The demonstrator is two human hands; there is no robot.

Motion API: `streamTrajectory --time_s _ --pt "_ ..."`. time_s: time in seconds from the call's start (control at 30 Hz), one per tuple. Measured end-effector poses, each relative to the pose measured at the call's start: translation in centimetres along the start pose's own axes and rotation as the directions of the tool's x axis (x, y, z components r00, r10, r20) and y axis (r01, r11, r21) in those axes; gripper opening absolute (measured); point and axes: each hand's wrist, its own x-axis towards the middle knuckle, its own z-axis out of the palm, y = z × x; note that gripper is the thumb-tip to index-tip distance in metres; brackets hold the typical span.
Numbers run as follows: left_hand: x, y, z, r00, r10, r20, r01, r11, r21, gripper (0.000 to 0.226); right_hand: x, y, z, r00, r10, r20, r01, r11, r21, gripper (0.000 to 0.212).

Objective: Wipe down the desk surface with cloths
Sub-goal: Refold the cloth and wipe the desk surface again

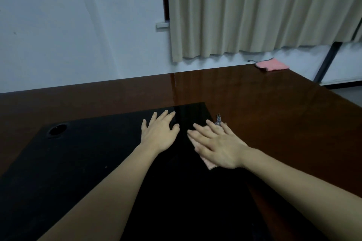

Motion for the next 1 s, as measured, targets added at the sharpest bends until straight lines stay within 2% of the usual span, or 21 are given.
streamTrajectory --time_s 0.17,0.43,0.53,0.73,1.0 --pt "0.1 0.3 1.8 1.0 0.009 0.007 -0.009 0.999 0.05 0.056 -0.3 1.5 -0.1 1.0 0.024 -0.007 -0.024 1.0 0.008 0.056" --pt "0.1 0.4 1.9 1.0 0.006 -0.008 -0.005 0.997 0.082 0.056 7.5 5.0 -1.8 0.977 0.208 -0.052 -0.205 0.977 0.055 0.058" --pt "0.1 0.4 1.9 1.0 0.003 -0.015 -0.002 0.996 0.089 0.056 9.4 5.4 -2.5 0.971 0.235 -0.049 -0.232 0.971 0.055 0.059" --pt "-0.1 0.6 1.8 1.0 0.006 -0.023 -0.003 0.994 0.111 0.057 7.2 4.5 -2.0 0.984 0.174 -0.024 -0.173 0.984 0.029 0.058" --pt "-0.2 0.6 1.7 1.0 0.012 -0.001 -0.012 0.995 0.1 0.056 -1.8 2.0 0.4 0.999 -0.032 -0.008 0.032 0.999 -0.03 0.056"
